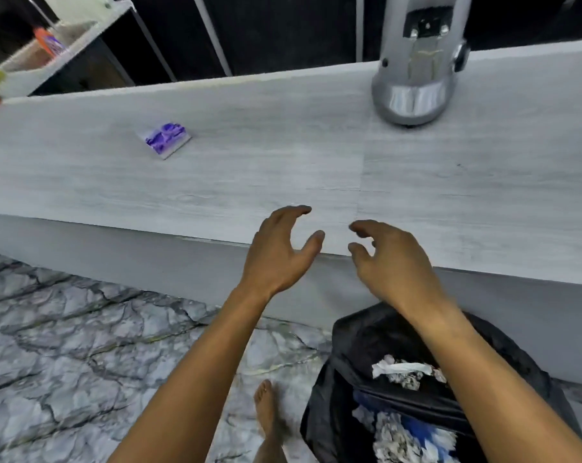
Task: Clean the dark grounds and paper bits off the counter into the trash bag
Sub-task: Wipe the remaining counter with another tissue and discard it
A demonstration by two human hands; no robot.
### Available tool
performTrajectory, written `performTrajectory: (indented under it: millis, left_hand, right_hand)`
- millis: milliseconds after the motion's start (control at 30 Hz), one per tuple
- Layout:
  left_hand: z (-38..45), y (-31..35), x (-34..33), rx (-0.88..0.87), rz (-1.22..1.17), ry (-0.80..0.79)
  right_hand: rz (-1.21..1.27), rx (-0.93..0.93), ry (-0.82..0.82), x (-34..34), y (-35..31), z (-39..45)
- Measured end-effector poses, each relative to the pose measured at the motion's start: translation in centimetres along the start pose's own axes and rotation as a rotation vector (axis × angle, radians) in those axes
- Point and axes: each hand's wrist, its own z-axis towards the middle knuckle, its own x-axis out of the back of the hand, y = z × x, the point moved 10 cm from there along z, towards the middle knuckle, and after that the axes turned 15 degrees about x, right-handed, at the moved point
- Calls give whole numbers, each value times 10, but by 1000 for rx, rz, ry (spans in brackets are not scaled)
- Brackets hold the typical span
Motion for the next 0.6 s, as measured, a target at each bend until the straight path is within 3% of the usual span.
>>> performTrajectory:
  millis: [167, 267, 433, 600]
  left_hand:
    - [107, -90, 114, -18, 123, 261]
    - [175, -170, 167, 63, 124, 319]
    - [268, -296, 235, 297, 56, 285]
    - [359, -351, 265, 356, 57, 92]
  right_hand:
    - [-119, 158, 48, -56, -95, 124]
    - [-175, 182, 8, -103, -141, 196]
    - [-217, 241, -72, -186, -213, 312]
    - [-123, 155, -105, -255, -239, 404]
